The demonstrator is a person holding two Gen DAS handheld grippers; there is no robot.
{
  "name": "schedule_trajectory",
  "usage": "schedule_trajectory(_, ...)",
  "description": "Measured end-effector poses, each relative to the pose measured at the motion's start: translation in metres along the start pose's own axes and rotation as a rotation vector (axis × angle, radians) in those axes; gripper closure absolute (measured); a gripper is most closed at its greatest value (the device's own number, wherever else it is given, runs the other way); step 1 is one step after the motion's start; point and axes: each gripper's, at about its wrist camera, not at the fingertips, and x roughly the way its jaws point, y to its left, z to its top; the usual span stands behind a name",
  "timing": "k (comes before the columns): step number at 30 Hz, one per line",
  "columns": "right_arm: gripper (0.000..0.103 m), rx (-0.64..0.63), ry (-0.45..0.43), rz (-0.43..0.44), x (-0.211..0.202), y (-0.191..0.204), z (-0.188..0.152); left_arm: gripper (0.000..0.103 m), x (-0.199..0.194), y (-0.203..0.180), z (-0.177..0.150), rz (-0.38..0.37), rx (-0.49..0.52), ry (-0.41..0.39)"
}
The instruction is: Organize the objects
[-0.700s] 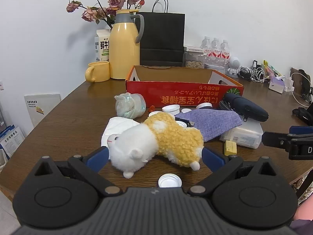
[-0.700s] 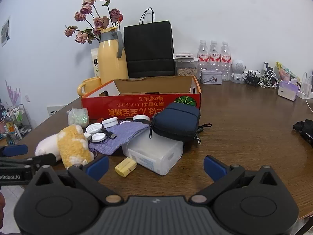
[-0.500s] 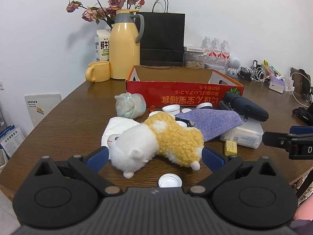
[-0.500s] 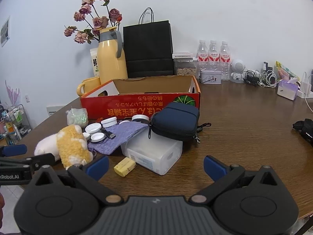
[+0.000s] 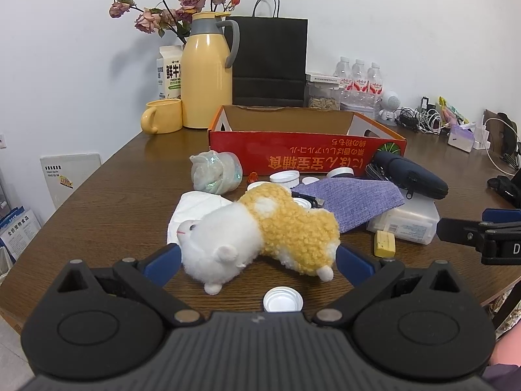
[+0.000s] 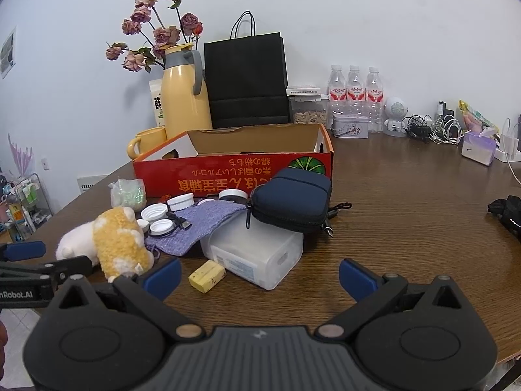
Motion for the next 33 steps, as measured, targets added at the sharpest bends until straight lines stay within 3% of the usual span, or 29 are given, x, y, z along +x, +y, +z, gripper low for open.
schedule_trajectory(33, 0.000, 0.001, 0.003, -0.003, 0.0007, 0.0013, -0.0015, 0.000, 0.0003, 0.0035, -0.0014, 0.001, -0.007, 0.004)
